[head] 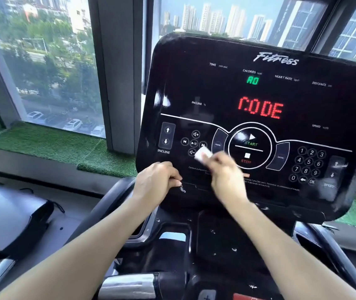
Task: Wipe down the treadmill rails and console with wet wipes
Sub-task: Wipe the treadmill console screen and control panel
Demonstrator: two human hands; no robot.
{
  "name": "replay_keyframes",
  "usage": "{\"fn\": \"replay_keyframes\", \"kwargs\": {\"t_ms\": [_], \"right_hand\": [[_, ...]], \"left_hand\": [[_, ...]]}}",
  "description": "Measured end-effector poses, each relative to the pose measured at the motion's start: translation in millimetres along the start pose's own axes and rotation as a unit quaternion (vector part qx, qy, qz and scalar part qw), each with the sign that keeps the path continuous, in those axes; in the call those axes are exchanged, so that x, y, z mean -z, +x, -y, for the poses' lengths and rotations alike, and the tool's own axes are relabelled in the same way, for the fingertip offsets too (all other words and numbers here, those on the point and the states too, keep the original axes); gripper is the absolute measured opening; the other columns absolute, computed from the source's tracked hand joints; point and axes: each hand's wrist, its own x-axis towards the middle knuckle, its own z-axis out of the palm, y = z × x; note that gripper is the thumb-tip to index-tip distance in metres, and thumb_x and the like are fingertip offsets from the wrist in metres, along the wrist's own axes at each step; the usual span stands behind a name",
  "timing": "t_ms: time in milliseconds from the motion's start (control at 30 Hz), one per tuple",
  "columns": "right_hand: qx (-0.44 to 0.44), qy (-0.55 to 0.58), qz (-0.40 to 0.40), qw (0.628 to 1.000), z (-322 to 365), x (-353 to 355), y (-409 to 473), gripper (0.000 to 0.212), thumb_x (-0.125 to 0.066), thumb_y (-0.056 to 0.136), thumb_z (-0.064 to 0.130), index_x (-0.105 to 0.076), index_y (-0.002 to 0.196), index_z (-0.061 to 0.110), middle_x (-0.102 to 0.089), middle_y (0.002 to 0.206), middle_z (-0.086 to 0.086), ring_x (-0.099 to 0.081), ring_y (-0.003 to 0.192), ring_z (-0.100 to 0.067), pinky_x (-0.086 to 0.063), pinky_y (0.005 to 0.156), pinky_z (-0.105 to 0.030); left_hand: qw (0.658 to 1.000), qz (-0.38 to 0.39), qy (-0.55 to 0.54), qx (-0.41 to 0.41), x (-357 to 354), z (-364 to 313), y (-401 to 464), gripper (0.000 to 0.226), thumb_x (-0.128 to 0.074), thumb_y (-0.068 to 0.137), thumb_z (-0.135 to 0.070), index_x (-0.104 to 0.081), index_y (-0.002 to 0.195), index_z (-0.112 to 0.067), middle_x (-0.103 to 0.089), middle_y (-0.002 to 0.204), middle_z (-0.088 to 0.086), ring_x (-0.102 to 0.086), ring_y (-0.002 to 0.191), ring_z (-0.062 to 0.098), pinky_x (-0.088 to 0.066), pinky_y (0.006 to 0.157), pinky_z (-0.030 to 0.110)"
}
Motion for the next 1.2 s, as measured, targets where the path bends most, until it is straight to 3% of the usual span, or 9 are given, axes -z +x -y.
{"fn": "replay_keyframes", "kwargs": {"t_ms": [67,133,333,433,600,667,867,1033,1200], "right_hand": [[0.061,-0.002,0.083,0.995,5.2,-4.3,-14.3,0.054,-0.072,0.064,-0.013,-0.071,0.109,0.017,-0.055,0.077,-0.004,-0.056,0.063,-0.027,-0.051,0.050,-0.031],[0.061,0.011,0.091,0.994,-2.5,1.2,-0.2,0.049,-0.072,0.065,-0.012,-0.072,0.104,0.018,-0.056,0.076,-0.004,-0.057,0.063,-0.027,-0.051,0.050,-0.030],[-0.120,0.023,-0.066,0.990,-14.4,25.9,75.1,0.044,-0.054,0.081,-0.010,-0.066,0.117,0.012,-0.056,0.089,-0.013,-0.054,0.077,-0.033,-0.050,0.064,-0.046],[-0.062,0.036,-0.056,0.996,9.2,5.4,57.3,0.039,-0.059,0.078,-0.008,-0.069,0.110,0.012,-0.054,0.082,-0.011,-0.054,0.070,-0.031,-0.050,0.057,-0.040],[0.094,0.036,0.087,0.991,34.3,-11.5,20.7,0.042,-0.063,0.070,-0.003,-0.072,0.106,0.016,-0.055,0.075,-0.008,-0.058,0.066,-0.030,-0.051,0.051,-0.033],[0.083,0.018,0.087,0.993,22.4,-3.1,39.0,0.047,-0.063,0.068,-0.011,-0.072,0.106,0.016,-0.057,0.078,-0.009,-0.059,0.071,-0.033,-0.052,0.054,-0.036],[-0.058,0.011,-0.061,0.996,4.7,9.0,91.5,0.046,-0.059,0.076,-0.012,-0.067,0.114,0.013,-0.054,0.084,-0.012,-0.054,0.076,-0.032,-0.049,0.059,-0.040],[0.100,0.006,0.038,0.994,36.9,-16.9,38.8,0.038,-0.060,0.070,0.003,-0.073,0.104,0.015,-0.052,0.071,-0.006,-0.054,0.061,-0.027,-0.045,0.050,-0.028],[0.112,-0.004,0.051,0.992,39.4,-11.5,50.4,0.038,-0.057,0.063,0.001,-0.074,0.095,0.013,-0.053,0.070,-0.007,-0.055,0.059,-0.028,-0.047,0.046,-0.030]], "left_hand": [[1.000,0.004,0.009,-0.001,1.3,-1.2,-0.6,0.015,-0.070,0.083,-0.033,-0.075,0.095,-0.025,-0.062,0.089,-0.010,-0.055,0.095,0.008,-0.035,0.073,0.023],[1.000,0.005,0.007,0.002,1.1,-1.5,-1.0,0.014,-0.070,0.082,-0.032,-0.075,0.094,-0.025,-0.060,0.086,-0.013,-0.056,0.094,0.007,-0.033,0.070,0.021],[0.999,0.017,0.011,0.027,0.7,-3.2,1.4,0.012,-0.070,0.084,-0.031,-0.073,0.095,-0.026,-0.063,0.089,-0.014,-0.058,0.093,0.004,-0.033,0.069,0.021],[1.000,0.006,0.009,0.025,0.4,-2.5,0.9,0.011,-0.071,0.082,-0.030,-0.073,0.093,-0.027,-0.064,0.089,-0.014,-0.058,0.095,0.006,-0.032,0.069,0.021],[0.999,0.009,0.038,0.023,2.3,-3.9,0.6,0.014,-0.070,0.082,-0.034,-0.074,0.094,-0.028,-0.065,0.100,-0.013,-0.057,0.100,0.009,-0.034,0.071,0.023],[0.999,0.009,0.035,0.020,2.1,-3.3,0.3,0.014,-0.070,0.082,-0.034,-0.073,0.094,-0.028,-0.065,0.098,-0.013,-0.058,0.099,0.009,-0.033,0.070,0.022],[0.998,0.030,0.034,0.031,3.1,-4.4,2.6,0.013,-0.067,0.086,-0.033,-0.073,0.096,-0.028,-0.065,0.097,-0.011,-0.058,0.097,0.005,-0.041,0.074,0.023],[0.999,0.019,0.033,0.023,3.5,-3.0,2.8,0.016,-0.069,0.084,-0.033,-0.073,0.098,-0.027,-0.066,0.102,-0.011,-0.059,0.101,0.010,-0.039,0.076,0.023],[0.999,0.000,-0.027,0.030,9.9,7.5,-0.1,0.013,-0.063,0.089,-0.027,-0.074,0.095,-0.025,-0.066,0.099,-0.011,-0.061,0.096,0.012,-0.045,0.081,0.028]]}}
